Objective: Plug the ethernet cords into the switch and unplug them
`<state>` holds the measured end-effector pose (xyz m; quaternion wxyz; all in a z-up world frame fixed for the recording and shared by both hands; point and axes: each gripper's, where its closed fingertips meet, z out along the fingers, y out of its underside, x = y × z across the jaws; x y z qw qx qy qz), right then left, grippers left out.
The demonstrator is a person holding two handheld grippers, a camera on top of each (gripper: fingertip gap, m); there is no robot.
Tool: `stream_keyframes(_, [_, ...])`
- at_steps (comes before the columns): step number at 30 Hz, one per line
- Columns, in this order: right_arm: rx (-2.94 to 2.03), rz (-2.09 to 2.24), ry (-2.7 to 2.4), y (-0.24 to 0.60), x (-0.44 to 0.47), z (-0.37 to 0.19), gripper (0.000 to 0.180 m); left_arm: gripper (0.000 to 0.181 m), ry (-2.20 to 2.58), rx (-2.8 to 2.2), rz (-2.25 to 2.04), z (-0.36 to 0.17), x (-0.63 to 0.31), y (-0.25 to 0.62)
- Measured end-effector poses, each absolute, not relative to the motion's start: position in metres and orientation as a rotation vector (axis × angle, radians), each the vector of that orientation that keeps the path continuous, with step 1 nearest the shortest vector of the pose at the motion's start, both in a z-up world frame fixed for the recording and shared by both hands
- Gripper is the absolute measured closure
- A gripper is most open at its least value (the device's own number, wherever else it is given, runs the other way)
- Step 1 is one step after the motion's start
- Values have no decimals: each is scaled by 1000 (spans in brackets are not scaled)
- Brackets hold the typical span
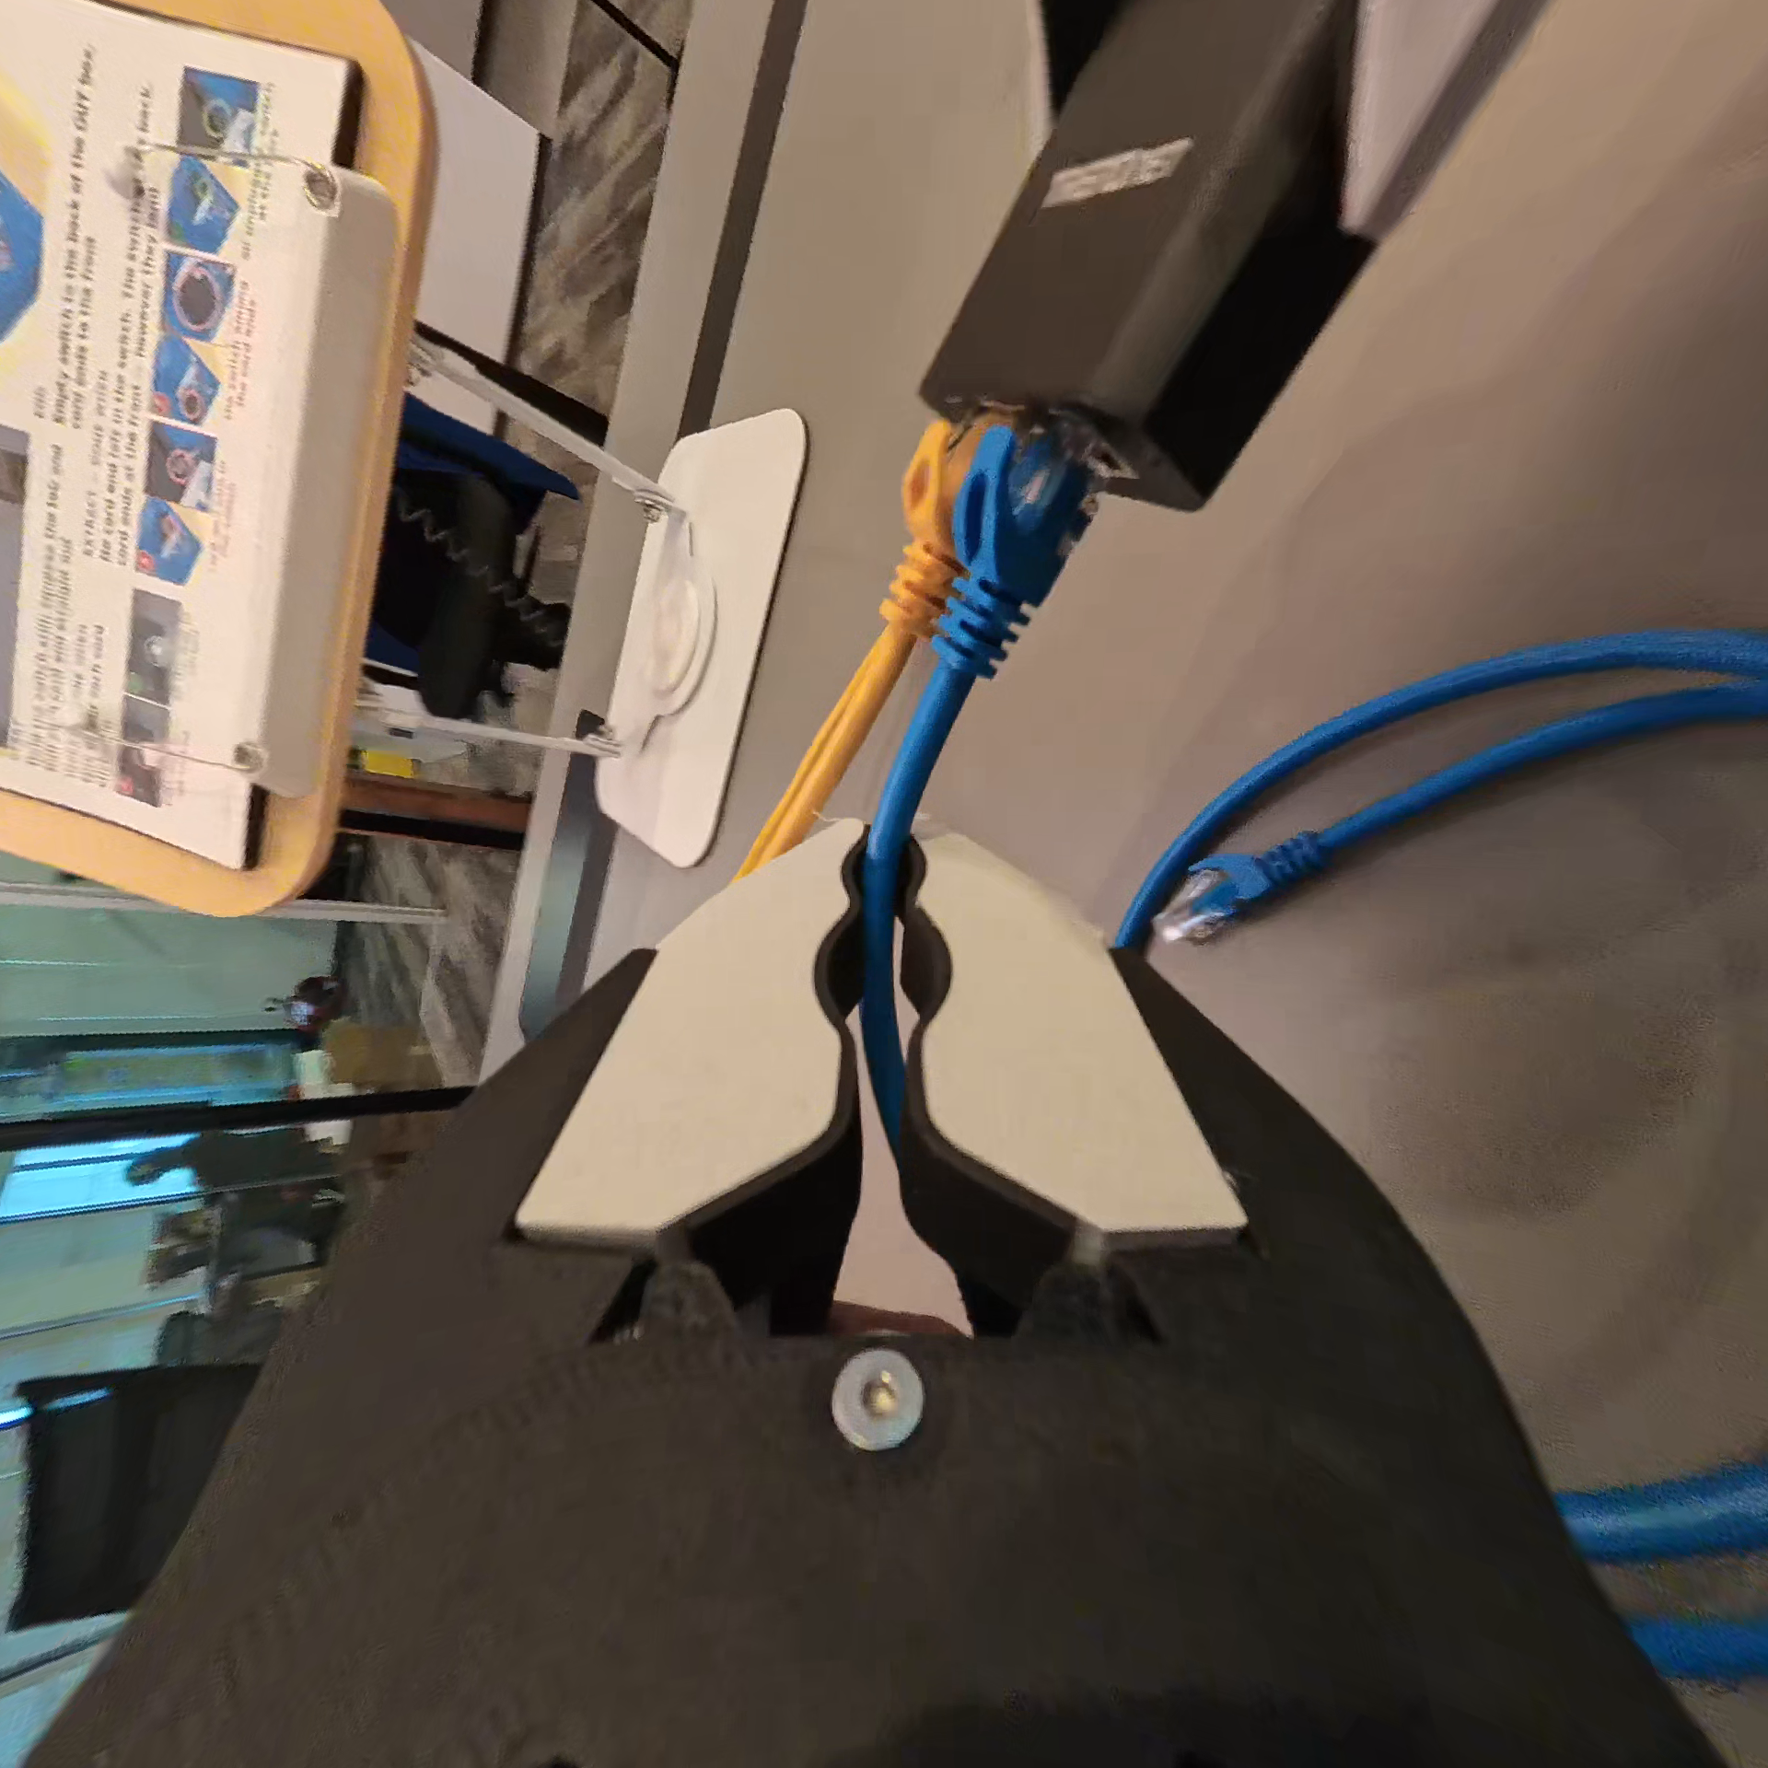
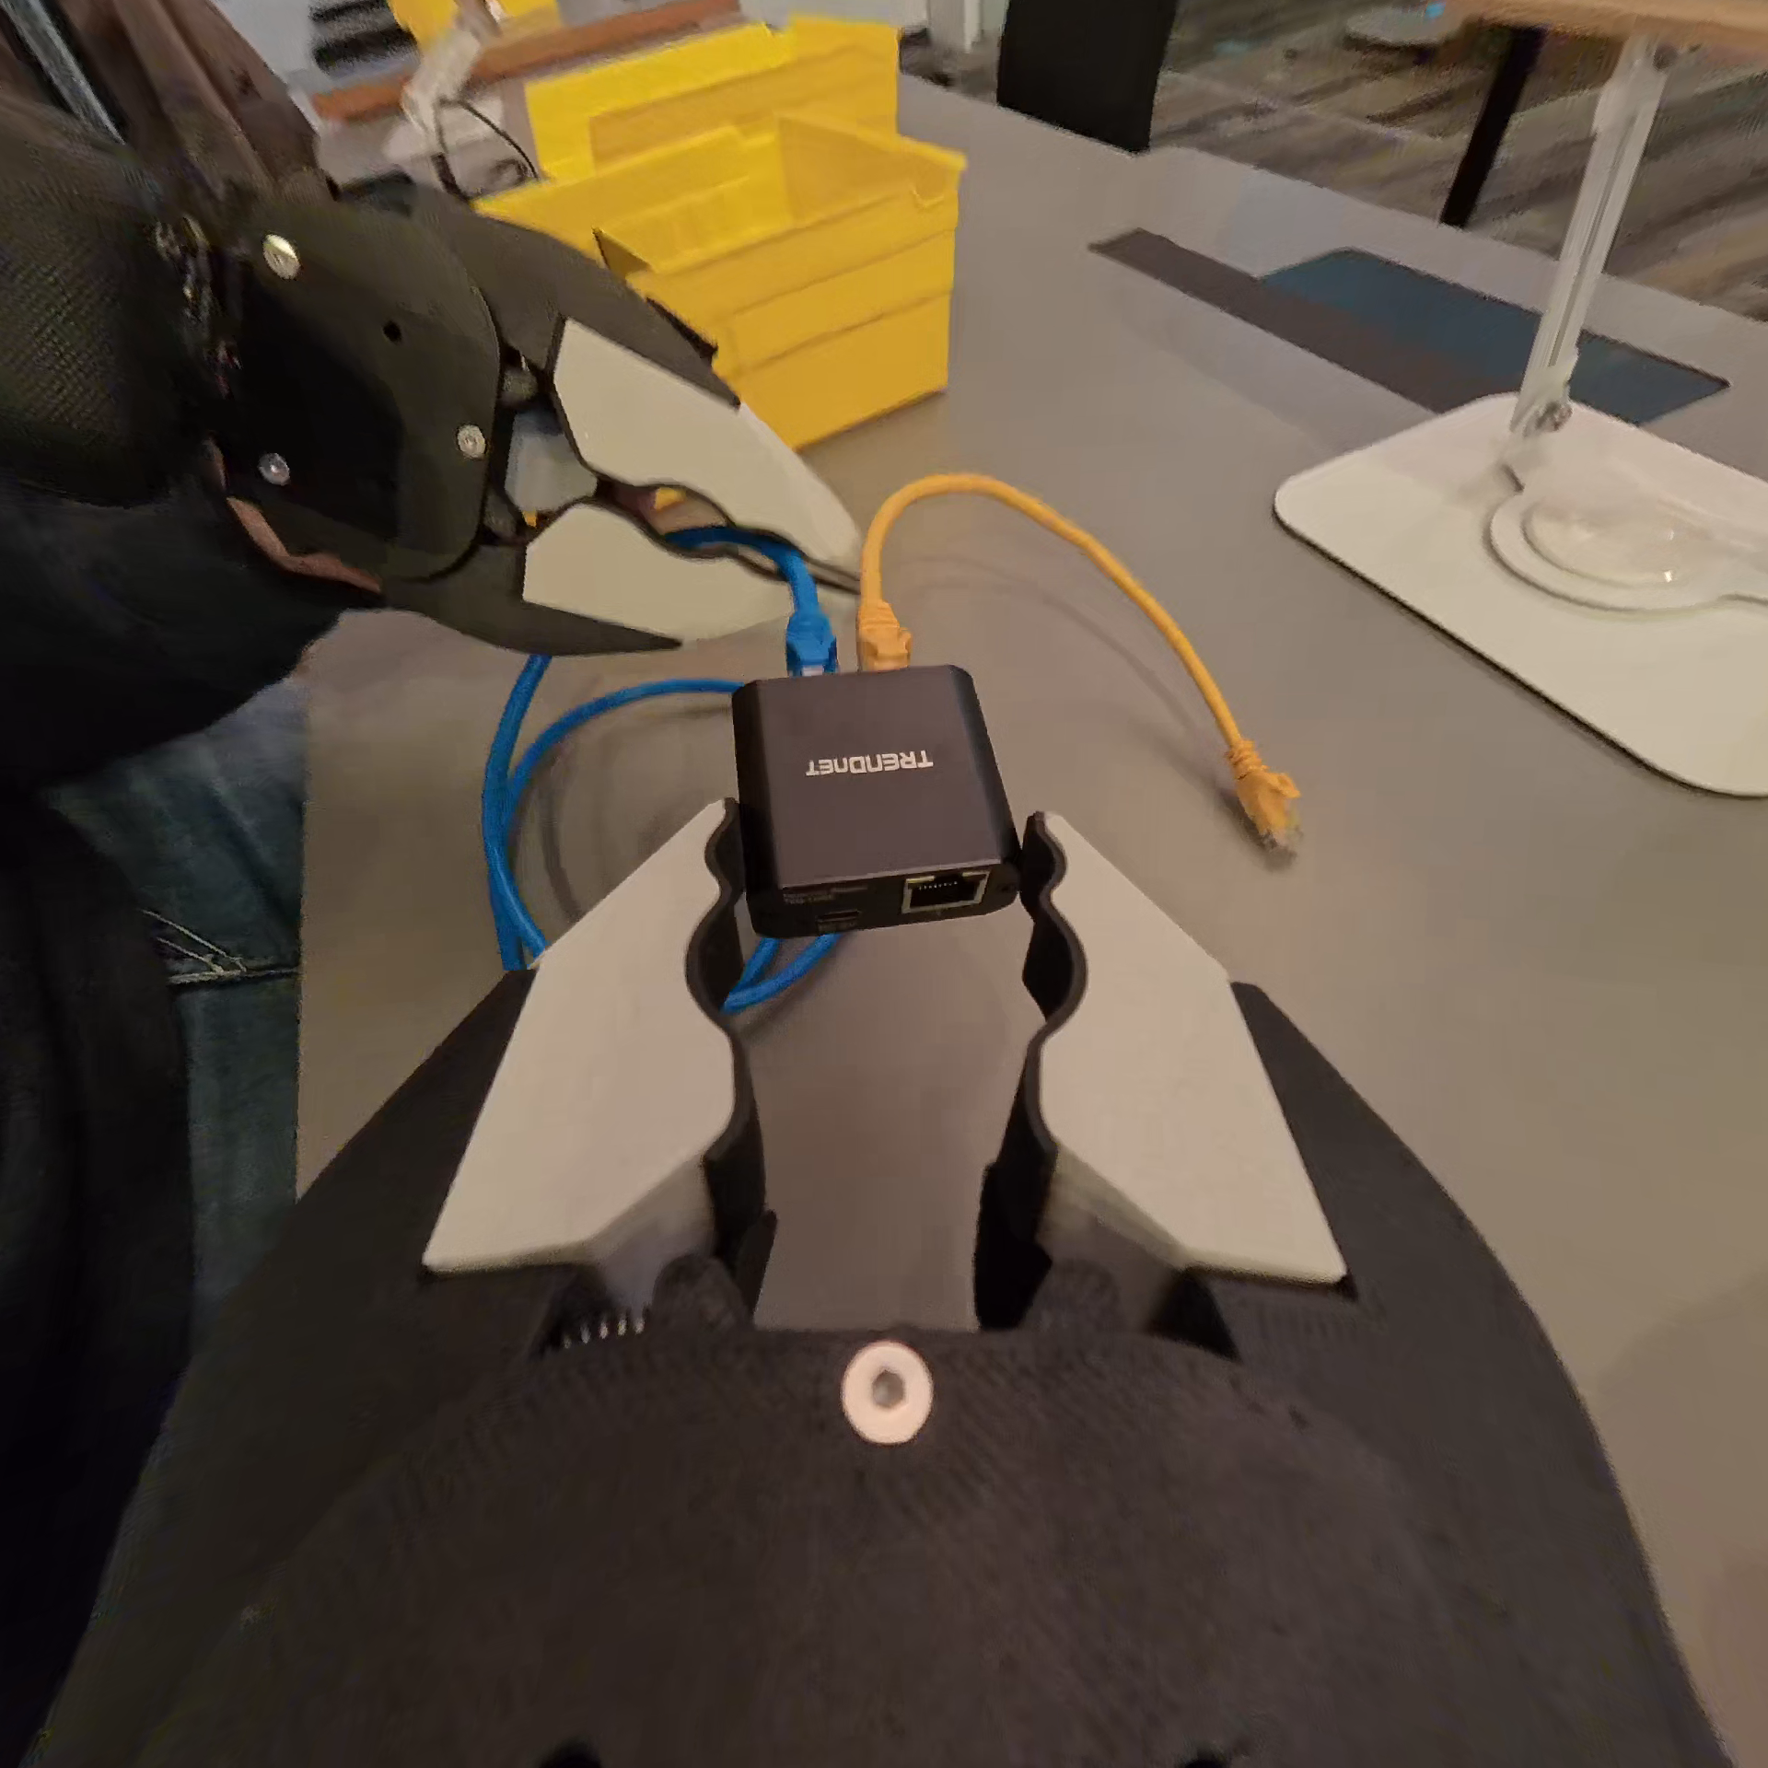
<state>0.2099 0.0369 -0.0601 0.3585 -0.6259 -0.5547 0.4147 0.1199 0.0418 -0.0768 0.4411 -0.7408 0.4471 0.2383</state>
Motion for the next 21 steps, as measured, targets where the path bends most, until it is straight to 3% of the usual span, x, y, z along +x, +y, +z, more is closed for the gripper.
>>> stream_keyframes(5, [-1722,869,-1477,38,219,-93,123,179,1253,-1908,590,-110,122,55])
stream_keyframes(10, [-1819,769,-1483,42,224,-130,123,145,1241,-2045,564,-123,115,53])
stream_keyframes(13, [-1848,705,-1520,42,226,-145,123,131,1163,-2073,680,-104,97,45])
stream_keyframes(17, [-1861,631,-1566,40,228,-153,123,135,1008,-2007,802,-39,65,17])
stream_keyframes(21, [-1870,672,-1607,31,227,-153,120,140,818,-2151,921,-2,-27,-34])
